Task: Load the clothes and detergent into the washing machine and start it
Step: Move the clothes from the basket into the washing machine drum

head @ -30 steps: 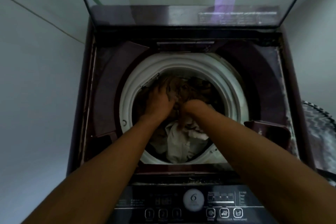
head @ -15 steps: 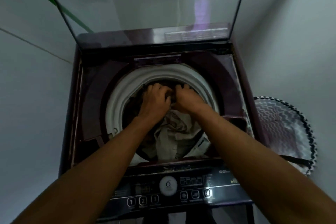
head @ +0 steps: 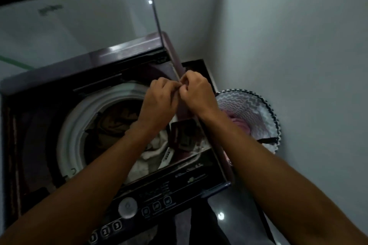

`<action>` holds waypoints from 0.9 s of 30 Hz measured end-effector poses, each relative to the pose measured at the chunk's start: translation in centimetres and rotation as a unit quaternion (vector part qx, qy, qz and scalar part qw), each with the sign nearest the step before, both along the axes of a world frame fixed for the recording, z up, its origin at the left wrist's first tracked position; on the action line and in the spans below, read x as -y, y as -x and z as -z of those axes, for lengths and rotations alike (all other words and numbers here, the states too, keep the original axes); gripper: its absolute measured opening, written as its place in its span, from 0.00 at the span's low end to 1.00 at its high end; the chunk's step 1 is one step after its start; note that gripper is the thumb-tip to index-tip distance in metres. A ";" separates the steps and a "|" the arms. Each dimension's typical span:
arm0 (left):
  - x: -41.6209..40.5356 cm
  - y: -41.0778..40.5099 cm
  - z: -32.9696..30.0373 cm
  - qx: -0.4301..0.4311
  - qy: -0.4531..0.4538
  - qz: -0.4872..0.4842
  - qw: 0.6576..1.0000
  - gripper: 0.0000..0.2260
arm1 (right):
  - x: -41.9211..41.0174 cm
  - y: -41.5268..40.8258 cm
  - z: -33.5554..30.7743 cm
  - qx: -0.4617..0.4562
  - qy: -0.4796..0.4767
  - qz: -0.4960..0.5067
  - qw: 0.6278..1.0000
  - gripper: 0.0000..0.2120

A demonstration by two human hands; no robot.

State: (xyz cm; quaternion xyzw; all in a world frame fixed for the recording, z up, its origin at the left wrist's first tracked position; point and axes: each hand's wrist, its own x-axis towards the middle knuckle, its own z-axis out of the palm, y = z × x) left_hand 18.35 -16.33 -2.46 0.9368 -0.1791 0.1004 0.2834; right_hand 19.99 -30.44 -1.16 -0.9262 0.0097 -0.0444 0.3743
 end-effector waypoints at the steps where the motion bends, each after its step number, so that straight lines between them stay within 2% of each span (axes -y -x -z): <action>1: 1.3 -0.2 -0.3 0.020 -0.033 0.019 0.999 0.10 | 1.4 0.1 0.1 -0.006 -0.011 0.019 1.000 0.05; 3: 4.3 -0.4 -0.5 0.043 -0.083 0.062 0.994 0.11 | 4.6 0.2 0.8 -0.034 -0.027 0.062 0.997 0.05; 6: 8.4 -0.9 -0.2 0.034 -0.135 0.127 0.982 0.13 | 9.2 0.4 2.9 -0.089 -0.037 0.115 0.989 0.04; 12: 16.5 -2.8 2.8 -0.098 -0.294 0.181 0.933 0.15 | 16.9 1.8 9.0 -0.206 -0.039 0.193 0.958 0.04; 17: 22.0 -4.5 8.0 -0.311 -0.269 0.164 0.896 0.19 | 21.2 3.6 15.3 -0.299 -0.076 0.238 0.921 0.07; 20: 24.5 -5.2 12.4 -0.385 -0.264 0.165 0.869 0.15 | 22.6 4.5 19.0 -0.357 -0.118 0.249 0.892 0.13; 22: 25.3 -5.3 15.4 -0.423 -0.269 0.149 0.852 0.15 | 23.1 4.8 21.3 -0.386 -0.157 0.289 0.862 0.04; 25: 26.0 -5.4 20.0 -0.448 -0.300 0.148 0.829 0.20 | 24.0 5.1 25.6 -0.445 -0.238 0.374 0.779 0.25; 27: 25.9 -5.2 22.3 -0.455 -0.319 0.150 0.818 0.23 | 24.0 5.2 27.8 -0.466 -0.263 0.377 0.756 0.30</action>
